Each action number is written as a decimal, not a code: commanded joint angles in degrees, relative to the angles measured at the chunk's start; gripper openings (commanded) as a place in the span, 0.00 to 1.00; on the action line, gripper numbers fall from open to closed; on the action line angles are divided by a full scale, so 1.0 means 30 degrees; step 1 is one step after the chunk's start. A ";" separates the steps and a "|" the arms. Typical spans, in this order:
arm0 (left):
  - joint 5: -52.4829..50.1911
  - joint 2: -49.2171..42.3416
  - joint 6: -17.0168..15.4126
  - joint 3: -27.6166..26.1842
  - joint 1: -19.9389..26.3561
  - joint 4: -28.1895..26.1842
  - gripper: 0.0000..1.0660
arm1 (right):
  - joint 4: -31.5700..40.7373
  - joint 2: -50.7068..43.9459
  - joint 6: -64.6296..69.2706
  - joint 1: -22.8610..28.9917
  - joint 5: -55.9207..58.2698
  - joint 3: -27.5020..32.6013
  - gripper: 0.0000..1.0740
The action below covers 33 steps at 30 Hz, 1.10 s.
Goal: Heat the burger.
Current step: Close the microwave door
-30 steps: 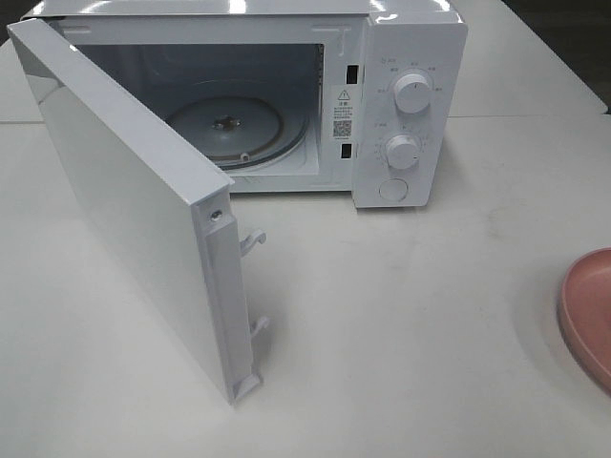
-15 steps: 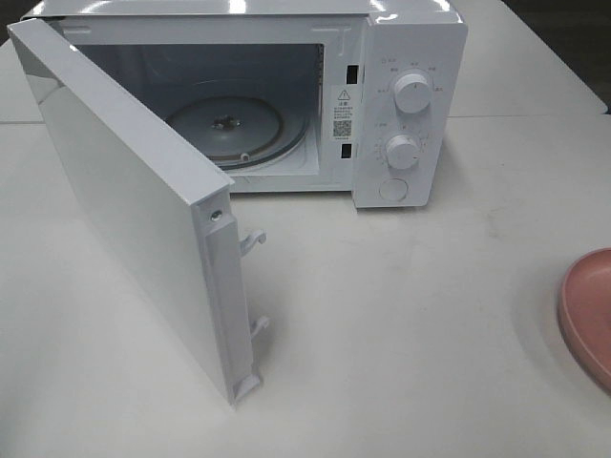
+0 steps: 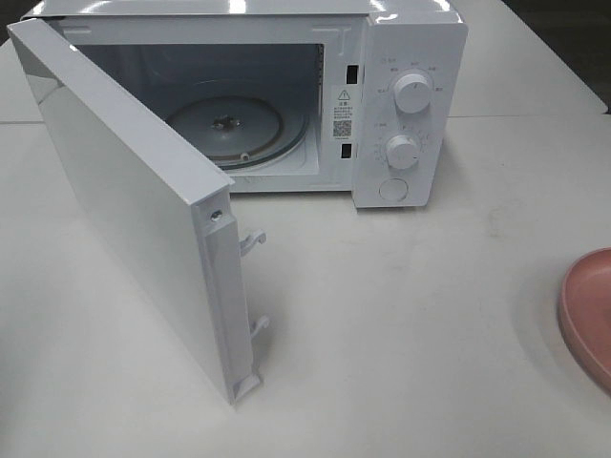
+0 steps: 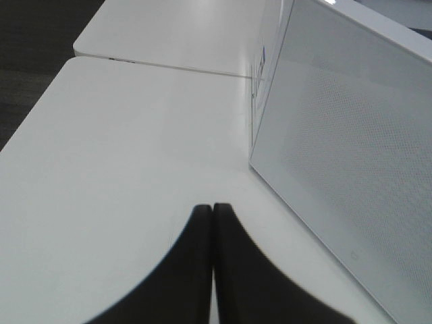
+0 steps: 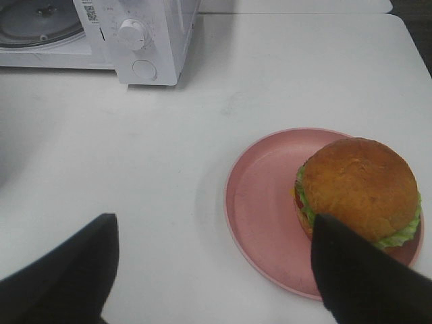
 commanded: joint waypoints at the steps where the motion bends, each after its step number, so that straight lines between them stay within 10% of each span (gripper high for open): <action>1: -0.2368 0.0554 0.0134 0.0535 0.0076 -0.0210 0.00 | 0.0019 -0.0497 -0.0172 -0.0076 -0.0057 0.0057 0.70; 19: -1.1631 0.6398 0.0000 0.2254 -0.0420 0.1165 0.00 | 0.0019 -0.0497 -0.0172 -0.0076 -0.0057 0.0057 0.70; 33: -1.7399 1.2242 -0.1089 0.2254 -0.4985 0.3056 0.00 | 0.0019 -0.0497 -0.0172 -0.0076 -0.0057 0.0057 0.70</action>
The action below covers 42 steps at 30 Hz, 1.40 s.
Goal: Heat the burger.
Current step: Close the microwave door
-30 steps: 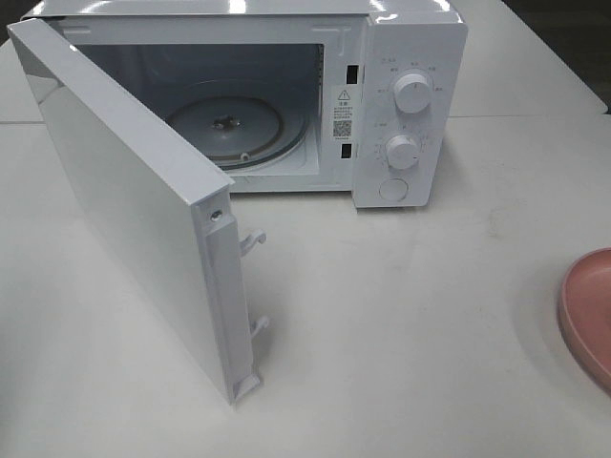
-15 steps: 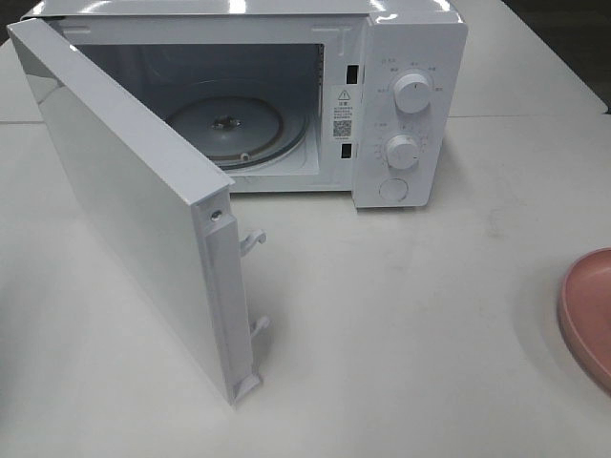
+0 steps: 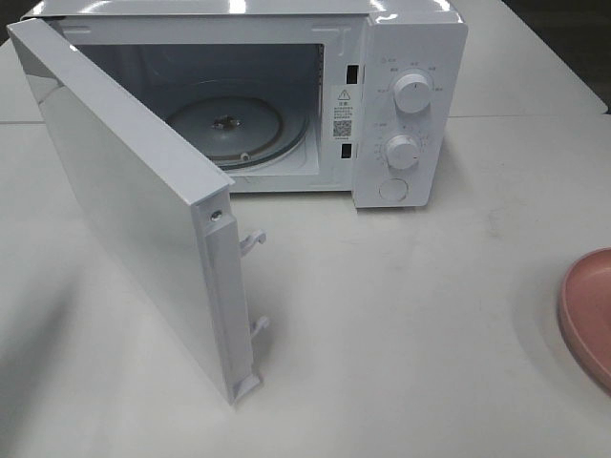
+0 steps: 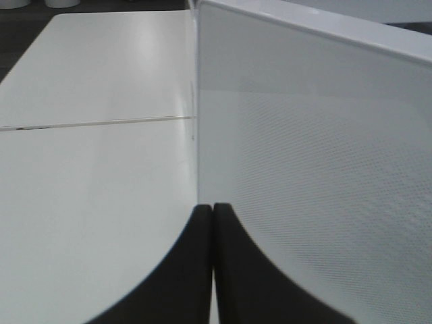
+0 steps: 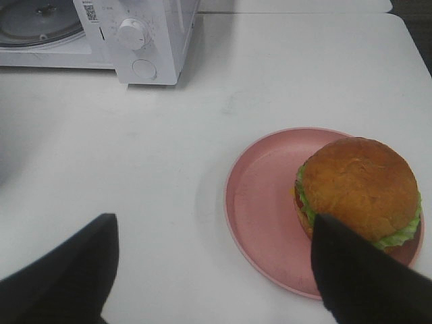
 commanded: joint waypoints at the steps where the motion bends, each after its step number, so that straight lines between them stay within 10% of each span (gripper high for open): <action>1: -0.1833 0.1241 -0.0229 0.0019 -0.1070 0.0115 0.00 | 0.0019 -0.0497 -0.0172 -0.0076 -0.0076 0.0057 0.70; 42: -0.2464 1.1975 0.0057 -0.9435 -1.0256 -0.4870 0.00 | 0.0019 -0.0497 -0.0172 -0.0076 -0.0076 0.0057 0.70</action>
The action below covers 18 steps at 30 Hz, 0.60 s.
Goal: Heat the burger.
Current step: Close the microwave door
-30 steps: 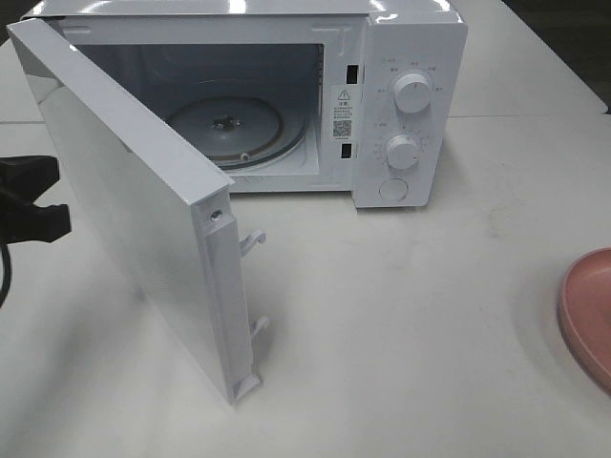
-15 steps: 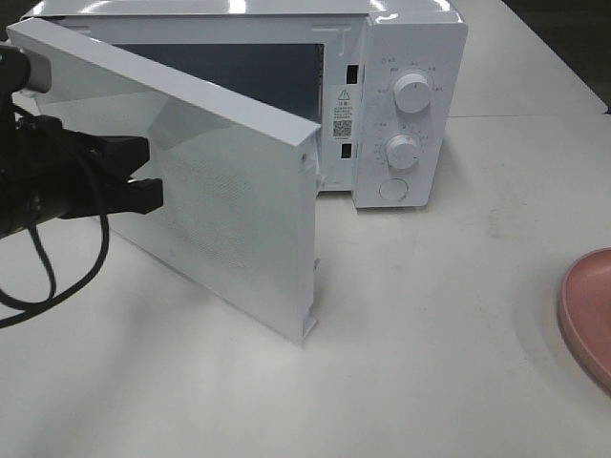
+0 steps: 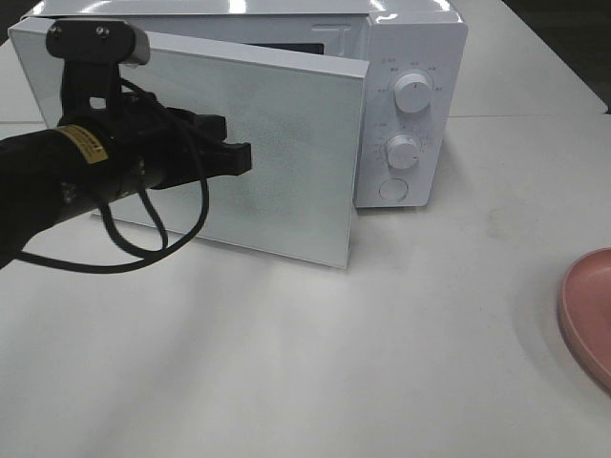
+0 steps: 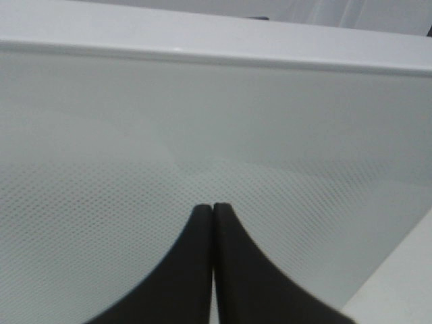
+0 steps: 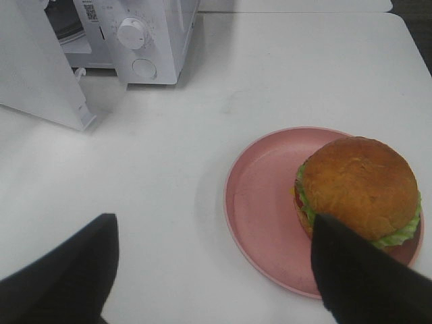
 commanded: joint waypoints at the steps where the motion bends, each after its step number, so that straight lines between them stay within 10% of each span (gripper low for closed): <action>1: -0.0229 0.1222 0.0095 -0.1356 -0.0344 -0.0859 0.00 | 0.0019 -0.0497 -0.0172 -0.0076 -0.0095 0.0057 0.70; 18: -0.0210 0.5252 0.0095 -0.6780 -0.0344 -0.1662 0.00 | 0.0000 -0.0497 -0.0153 -0.0076 -0.0095 0.0057 0.70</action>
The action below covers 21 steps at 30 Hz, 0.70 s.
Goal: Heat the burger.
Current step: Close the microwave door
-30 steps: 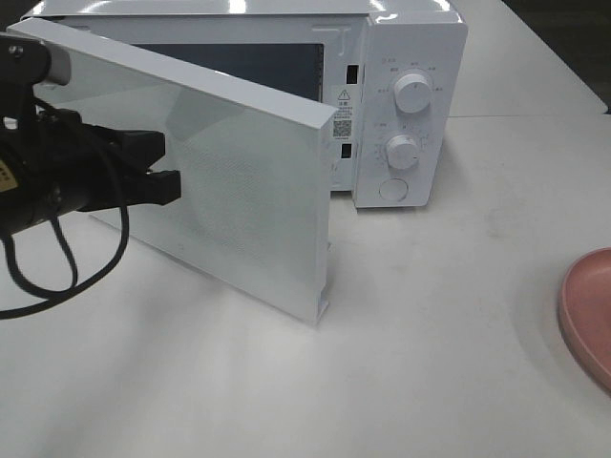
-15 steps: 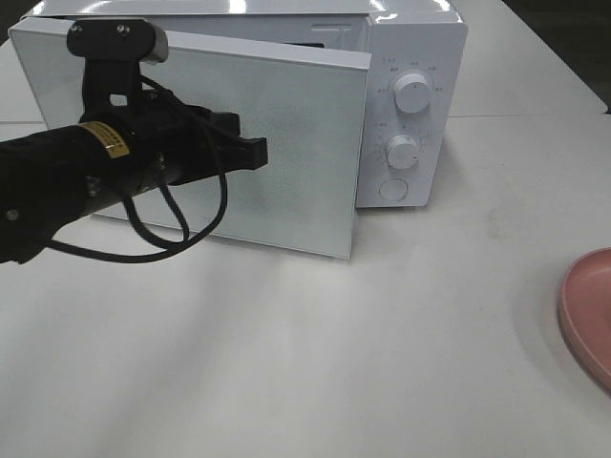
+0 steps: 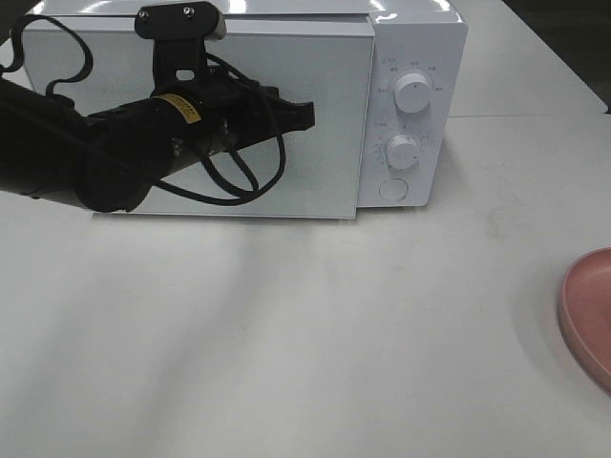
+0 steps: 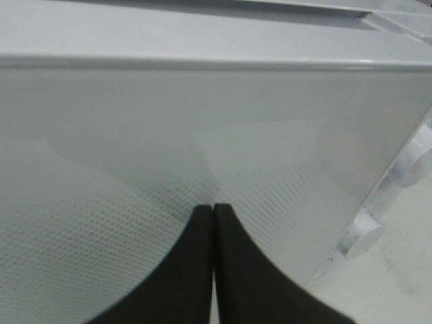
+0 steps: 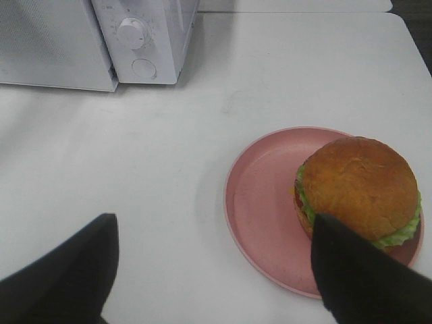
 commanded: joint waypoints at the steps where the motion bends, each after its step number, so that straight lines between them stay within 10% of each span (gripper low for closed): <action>1: -0.0363 0.0363 0.0057 -0.0859 -0.0057 -0.0382 0.00 | 0.0000 -0.0497 -0.0153 -0.0076 -0.0095 0.0057 0.70; 21: -0.0057 0.1471 0.1356 -0.2769 0.1375 -0.2235 0.00 | -0.0019 -0.0497 -0.0153 -0.0076 -0.0095 0.0057 0.70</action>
